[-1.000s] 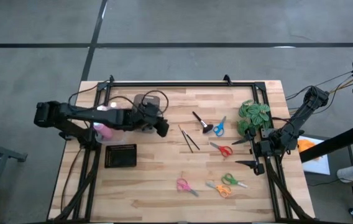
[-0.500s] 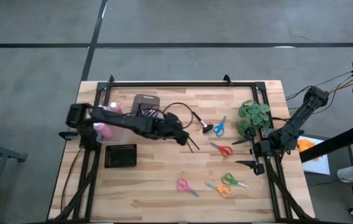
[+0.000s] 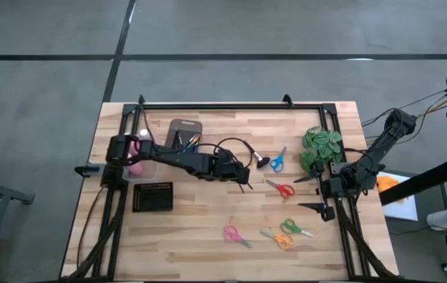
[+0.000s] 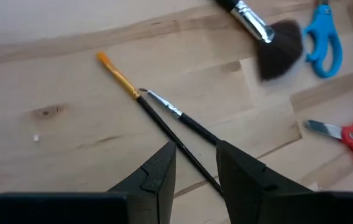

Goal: Pick & Place Paint Supplies
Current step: Put the middle gold brush into the black bin

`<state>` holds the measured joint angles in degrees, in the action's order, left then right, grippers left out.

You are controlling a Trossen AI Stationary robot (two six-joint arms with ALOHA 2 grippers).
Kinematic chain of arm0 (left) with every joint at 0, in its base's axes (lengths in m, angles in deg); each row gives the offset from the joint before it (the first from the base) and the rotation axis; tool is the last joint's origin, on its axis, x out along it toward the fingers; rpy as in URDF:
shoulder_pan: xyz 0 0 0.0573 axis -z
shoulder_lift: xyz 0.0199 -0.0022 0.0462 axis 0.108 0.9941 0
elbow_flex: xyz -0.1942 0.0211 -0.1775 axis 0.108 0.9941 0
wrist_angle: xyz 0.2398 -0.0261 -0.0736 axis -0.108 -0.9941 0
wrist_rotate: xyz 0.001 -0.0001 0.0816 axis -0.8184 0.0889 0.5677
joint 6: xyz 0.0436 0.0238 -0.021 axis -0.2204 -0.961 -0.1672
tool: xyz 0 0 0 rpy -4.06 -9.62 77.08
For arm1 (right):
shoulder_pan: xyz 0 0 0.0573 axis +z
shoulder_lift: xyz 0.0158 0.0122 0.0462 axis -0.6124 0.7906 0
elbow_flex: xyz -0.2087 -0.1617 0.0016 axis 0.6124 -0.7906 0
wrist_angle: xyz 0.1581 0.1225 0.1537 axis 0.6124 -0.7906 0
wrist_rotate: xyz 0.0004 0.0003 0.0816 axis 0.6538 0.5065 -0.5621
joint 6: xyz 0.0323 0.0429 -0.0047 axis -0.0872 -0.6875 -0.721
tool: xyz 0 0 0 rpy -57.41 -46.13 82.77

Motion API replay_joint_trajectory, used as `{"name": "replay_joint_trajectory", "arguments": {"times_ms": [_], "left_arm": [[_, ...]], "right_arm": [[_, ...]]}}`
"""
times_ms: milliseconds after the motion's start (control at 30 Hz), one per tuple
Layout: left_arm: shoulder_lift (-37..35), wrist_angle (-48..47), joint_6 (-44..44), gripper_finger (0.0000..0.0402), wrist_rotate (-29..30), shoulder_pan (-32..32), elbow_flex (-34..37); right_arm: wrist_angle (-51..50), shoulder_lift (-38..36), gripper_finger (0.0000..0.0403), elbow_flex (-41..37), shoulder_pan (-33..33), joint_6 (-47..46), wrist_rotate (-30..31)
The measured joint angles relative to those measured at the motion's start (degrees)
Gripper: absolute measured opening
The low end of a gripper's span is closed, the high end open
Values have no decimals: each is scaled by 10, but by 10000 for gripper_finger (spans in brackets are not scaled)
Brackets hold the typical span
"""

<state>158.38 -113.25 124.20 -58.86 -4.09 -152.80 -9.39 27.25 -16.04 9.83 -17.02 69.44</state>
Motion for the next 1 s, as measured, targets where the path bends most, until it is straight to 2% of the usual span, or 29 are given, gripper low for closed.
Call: {"name": "replay_joint_trajectory", "arguments": {"times_ms": [167,333,833,1000], "left_arm": [[10,6,15,118,-1,-2,3],[22,53,-13,118,15,-3,3],[34,61,-16,118,-6,-4,8],[34,100,-16,118,-7,-4,38]], "right_arm": [[0,0,341,0,0,0,0],[0,0,341,0,0,1,0],[-1,0,341,0,0,0,0],[-1,0,341,0,0,0,0]]}}
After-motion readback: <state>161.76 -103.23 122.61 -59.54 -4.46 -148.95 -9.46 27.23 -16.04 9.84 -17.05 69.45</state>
